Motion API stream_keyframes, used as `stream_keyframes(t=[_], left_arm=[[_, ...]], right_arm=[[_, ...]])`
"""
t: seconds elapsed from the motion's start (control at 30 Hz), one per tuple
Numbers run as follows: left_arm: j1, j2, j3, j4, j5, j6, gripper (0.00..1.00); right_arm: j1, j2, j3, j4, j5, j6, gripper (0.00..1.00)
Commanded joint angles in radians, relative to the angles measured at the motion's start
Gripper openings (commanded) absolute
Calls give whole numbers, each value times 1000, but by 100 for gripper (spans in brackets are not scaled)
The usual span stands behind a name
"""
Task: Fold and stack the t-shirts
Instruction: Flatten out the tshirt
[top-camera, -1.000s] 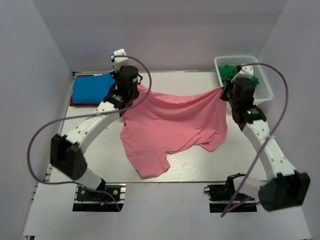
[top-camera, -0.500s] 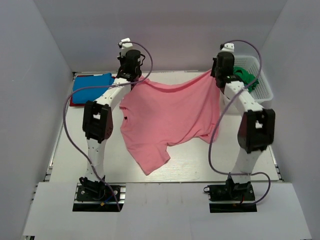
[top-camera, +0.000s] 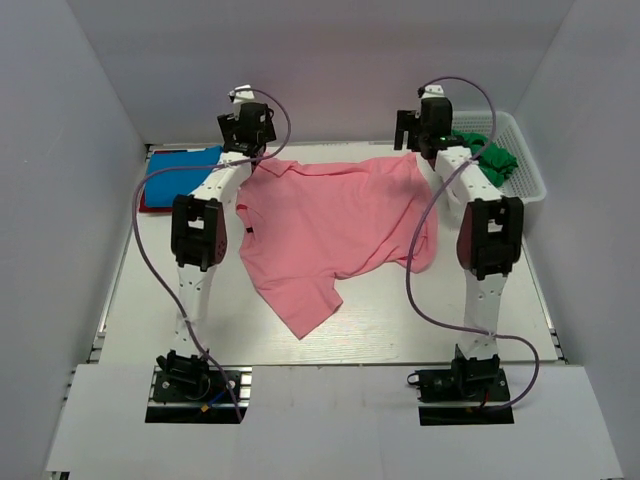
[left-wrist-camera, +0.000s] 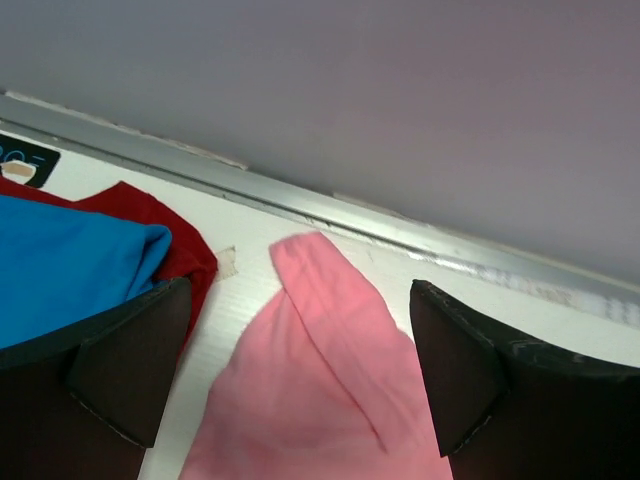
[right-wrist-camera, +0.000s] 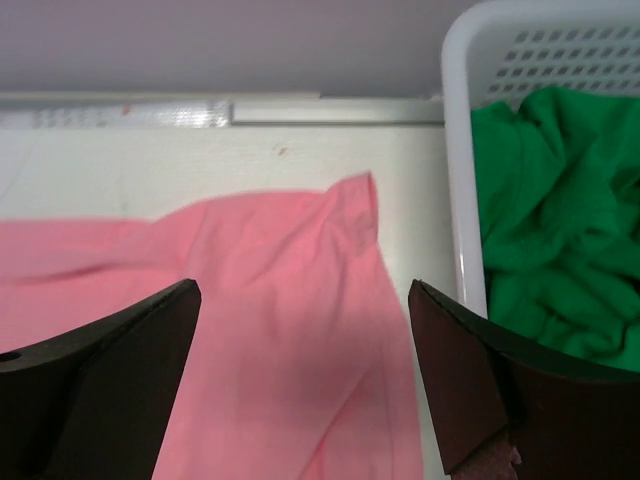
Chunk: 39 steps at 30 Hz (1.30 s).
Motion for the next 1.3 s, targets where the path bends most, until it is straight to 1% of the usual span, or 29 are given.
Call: stream_keyframes(t=[0.0, 0.03, 0.1, 0.13, 0.17, 0.2, 0.23, 0.27, 0.3, 0.33, 0.37, 0.4, 0.43, 0.5, 0.57, 0.6, 0.63, 0.77, 0.93, 1.0, 1.1, 1.2, 1.23, 1.27], left_arm=[[-10, -219, -71, -20, 155, -29, 100], [-22, -248, -127, -47, 179, -29, 100], [-34, -340, -198, -70, 236, -42, 100], [-44, -367, -273, -98, 318, -55, 100], [-44, -395, -311, -115, 368, -75, 100], [-44, -445, -351, -135, 438, -133, 100], [-44, -472, -429, -153, 468, -156, 100], [-53, -496, -472, -181, 497, -175, 100], [-62, -521, -561, -190, 546, -213, 100], [-62, -571, -610, -190, 570, -226, 100], [-74, -595, -656, -178, 603, -226, 100], [-91, -615, -734, -178, 645, -242, 100], [-91, -630, -767, -178, 670, -243, 100], [-126, -661, -848, -210, 728, -255, 100], [-142, -677, -905, -219, 750, -267, 100], [-142, -699, -960, -219, 750, -282, 100], [-156, -711, -985, -219, 759, -295, 100], [-176, -771, -1091, -192, 769, -319, 100], [-195, -785, -1141, -162, 769, -341, 100], [-196, -785, -1166, -175, 750, -341, 100], [-196, -776, -1184, -207, 695, -341, 100], [-196, -767, -1210, -207, 672, -350, 100], [-196, -767, -1223, -207, 672, -350, 100], [-196, -767, -1223, -207, 672, -359, 100]], right_arm=[[4, -212, -112, -40, -135, 29, 90], [3, -276, -147, -46, -142, 46, 90], [10, -402, -305, -53, -196, 81, 90], [7, -428, -389, -57, -240, 136, 90], [4, -459, -433, -68, -280, 162, 90], [3, -544, -511, -76, -284, 211, 90], [3, -570, -589, -109, -282, 227, 90], [1, -594, -628, -123, -276, 242, 90], [-3, -666, -664, -138, -264, 268, 90], [-3, -683, -759, -190, -253, 294, 90], [-2, -712, -784, -212, -251, 316, 90], [0, -729, -807, -224, -259, 320, 83], [-3, -740, -864, -272, -267, 343, 79], [-2, -757, -913, -295, -259, 365, 76], [-5, -772, -985, -277, -261, 386, 75], [-3, -775, -999, -272, -255, 397, 73], [-3, -774, -1023, -257, -256, 405, 69], [-5, -756, -1056, -237, -251, 414, 67], [-3, -714, -1102, -211, -235, 422, 64], [-3, -702, -1117, -185, -238, 426, 64], [-7, -688, -1119, -160, -238, 426, 61], [-4, -662, -1117, -139, -224, 426, 55], [-7, -659, -1114, -134, -221, 426, 50], [-4, -654, -1116, -119, -222, 425, 43]])
